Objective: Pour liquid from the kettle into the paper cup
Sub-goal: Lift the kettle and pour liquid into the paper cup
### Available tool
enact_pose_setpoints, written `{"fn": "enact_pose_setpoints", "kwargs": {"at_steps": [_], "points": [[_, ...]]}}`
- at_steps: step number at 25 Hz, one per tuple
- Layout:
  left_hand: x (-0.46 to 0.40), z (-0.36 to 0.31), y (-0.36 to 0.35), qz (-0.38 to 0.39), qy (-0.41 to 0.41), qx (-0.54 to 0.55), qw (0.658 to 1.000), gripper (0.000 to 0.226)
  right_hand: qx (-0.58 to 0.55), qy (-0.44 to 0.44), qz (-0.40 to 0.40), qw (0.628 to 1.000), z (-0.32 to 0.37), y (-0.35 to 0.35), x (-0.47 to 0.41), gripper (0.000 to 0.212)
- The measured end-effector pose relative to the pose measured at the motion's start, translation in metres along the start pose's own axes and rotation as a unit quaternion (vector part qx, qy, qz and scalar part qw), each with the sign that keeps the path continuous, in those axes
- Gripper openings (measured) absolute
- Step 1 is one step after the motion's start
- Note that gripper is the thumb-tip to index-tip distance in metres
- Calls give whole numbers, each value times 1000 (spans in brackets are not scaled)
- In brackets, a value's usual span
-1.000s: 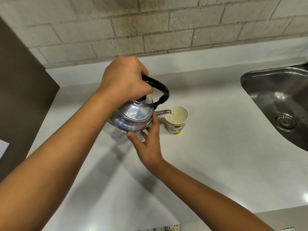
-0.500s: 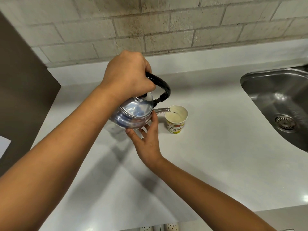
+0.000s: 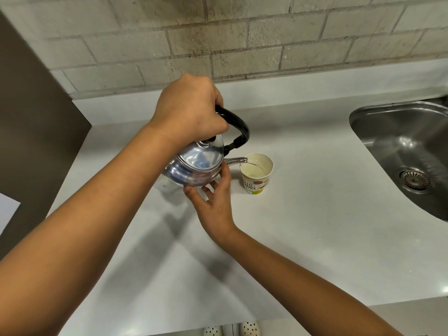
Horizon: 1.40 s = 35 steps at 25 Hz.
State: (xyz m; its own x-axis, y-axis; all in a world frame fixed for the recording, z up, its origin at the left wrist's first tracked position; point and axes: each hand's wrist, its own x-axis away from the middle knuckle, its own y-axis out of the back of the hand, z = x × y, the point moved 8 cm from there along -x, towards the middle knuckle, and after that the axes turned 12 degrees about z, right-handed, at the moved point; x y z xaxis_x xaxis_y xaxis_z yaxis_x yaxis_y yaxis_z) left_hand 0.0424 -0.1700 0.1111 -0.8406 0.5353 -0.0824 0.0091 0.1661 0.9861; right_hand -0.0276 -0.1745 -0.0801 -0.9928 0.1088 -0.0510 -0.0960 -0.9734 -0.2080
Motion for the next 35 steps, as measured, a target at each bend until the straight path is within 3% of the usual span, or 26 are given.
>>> {"fn": "enact_pose_setpoints", "kwargs": {"at_steps": [35], "points": [[2,-6,2,2,-1,-10,1000,14,4,7,2,1000,-1,1,-1,88]]}}
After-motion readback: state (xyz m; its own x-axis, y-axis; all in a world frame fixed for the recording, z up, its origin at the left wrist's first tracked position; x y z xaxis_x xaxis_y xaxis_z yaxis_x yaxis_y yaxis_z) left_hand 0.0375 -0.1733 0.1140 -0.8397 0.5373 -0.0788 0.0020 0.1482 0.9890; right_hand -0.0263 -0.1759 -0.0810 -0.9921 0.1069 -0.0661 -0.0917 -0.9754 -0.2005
